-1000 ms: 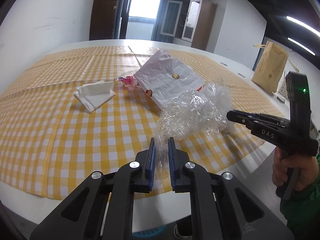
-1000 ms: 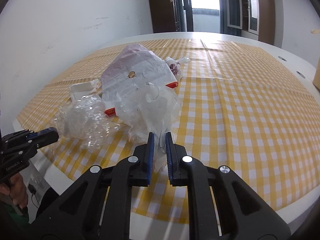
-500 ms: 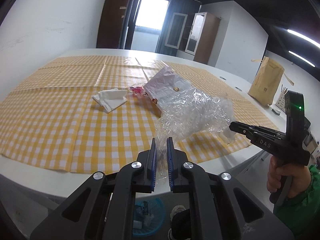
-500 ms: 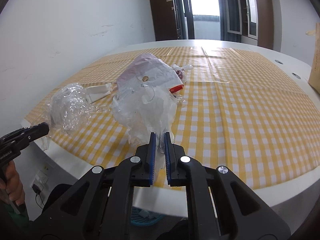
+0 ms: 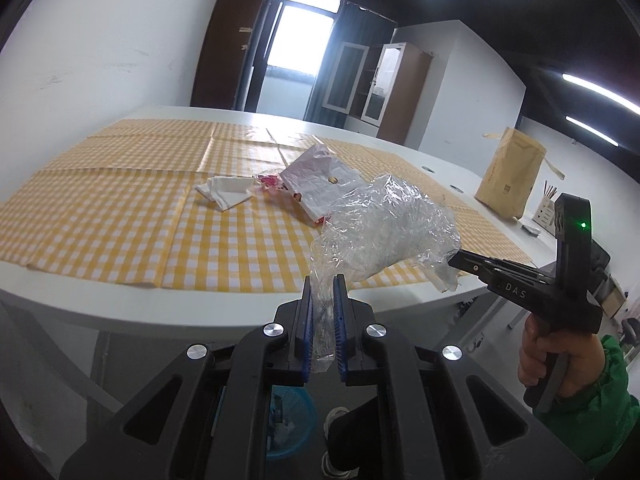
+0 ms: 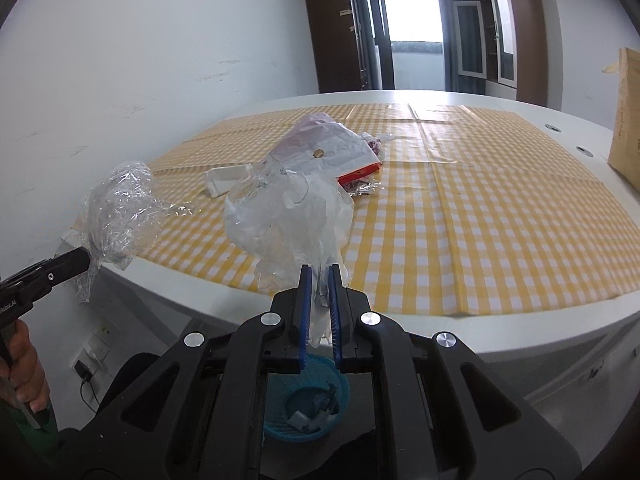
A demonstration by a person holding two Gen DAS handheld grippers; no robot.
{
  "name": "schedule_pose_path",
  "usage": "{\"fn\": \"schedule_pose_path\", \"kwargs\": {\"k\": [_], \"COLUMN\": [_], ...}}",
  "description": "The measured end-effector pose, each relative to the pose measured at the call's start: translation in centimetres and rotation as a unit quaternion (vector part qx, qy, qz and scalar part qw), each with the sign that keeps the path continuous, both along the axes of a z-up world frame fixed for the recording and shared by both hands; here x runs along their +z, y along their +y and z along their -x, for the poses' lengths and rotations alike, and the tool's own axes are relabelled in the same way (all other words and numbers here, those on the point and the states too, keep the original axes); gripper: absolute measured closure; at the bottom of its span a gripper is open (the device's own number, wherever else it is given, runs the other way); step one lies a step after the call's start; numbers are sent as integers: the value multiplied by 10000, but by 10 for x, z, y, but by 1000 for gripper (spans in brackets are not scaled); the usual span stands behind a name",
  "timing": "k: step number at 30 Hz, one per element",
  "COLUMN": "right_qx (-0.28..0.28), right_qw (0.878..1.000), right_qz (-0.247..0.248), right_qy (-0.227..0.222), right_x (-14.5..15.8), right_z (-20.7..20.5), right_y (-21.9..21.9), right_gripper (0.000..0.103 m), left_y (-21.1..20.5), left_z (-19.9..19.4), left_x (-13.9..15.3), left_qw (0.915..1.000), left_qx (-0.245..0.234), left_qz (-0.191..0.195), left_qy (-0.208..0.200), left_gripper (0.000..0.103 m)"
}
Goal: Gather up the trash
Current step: 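Carry both clear plastic wrappers down over the blue wastebasket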
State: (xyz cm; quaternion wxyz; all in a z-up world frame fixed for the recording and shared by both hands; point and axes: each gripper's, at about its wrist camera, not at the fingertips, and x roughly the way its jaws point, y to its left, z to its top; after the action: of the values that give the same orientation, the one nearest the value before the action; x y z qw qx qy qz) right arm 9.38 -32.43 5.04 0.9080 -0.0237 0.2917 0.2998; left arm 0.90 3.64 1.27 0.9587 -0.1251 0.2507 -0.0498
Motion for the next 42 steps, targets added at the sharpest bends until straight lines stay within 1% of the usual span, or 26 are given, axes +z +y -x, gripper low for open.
{"fn": "schedule_pose_path", "kwargs": {"k": [7, 17, 23, 28, 33, 36, 42], "right_qx": [106, 206, 321, 465, 545, 579, 645], "right_qw": [9999, 9997, 9993, 9978, 9966, 9956, 9922], "right_qz": [-49, -76, 51, 228, 328, 403, 569], "right_qy": [8, 101, 181, 414, 522, 622, 897], "right_x": [-9, -24, -38, -62, -74, -83, -110], "right_z": [31, 61, 76, 83, 85, 83, 77], "right_y": [-6, -9, -7, -3, 2, 6, 15], "right_gripper": [95, 95, 95, 95, 95, 95, 95], "left_y": [2, 15, 15, 11, 14, 17, 18], "left_z": [35, 61, 58, 56, 48, 46, 38], "left_x": [-12, -23, -43, -63, -78, -88, -108], "left_qw": [9998, 9993, 9986, 9970, 9954, 9937, 9910], "left_qx": [152, 324, 267, 324, 362, 487, 520], "left_qz": [-114, -114, -95, -167, -185, -216, -247], "left_qy": [29, 171, 454, 680, 872, 983, 1211], "left_gripper": [95, 95, 95, 95, 95, 95, 95]}}
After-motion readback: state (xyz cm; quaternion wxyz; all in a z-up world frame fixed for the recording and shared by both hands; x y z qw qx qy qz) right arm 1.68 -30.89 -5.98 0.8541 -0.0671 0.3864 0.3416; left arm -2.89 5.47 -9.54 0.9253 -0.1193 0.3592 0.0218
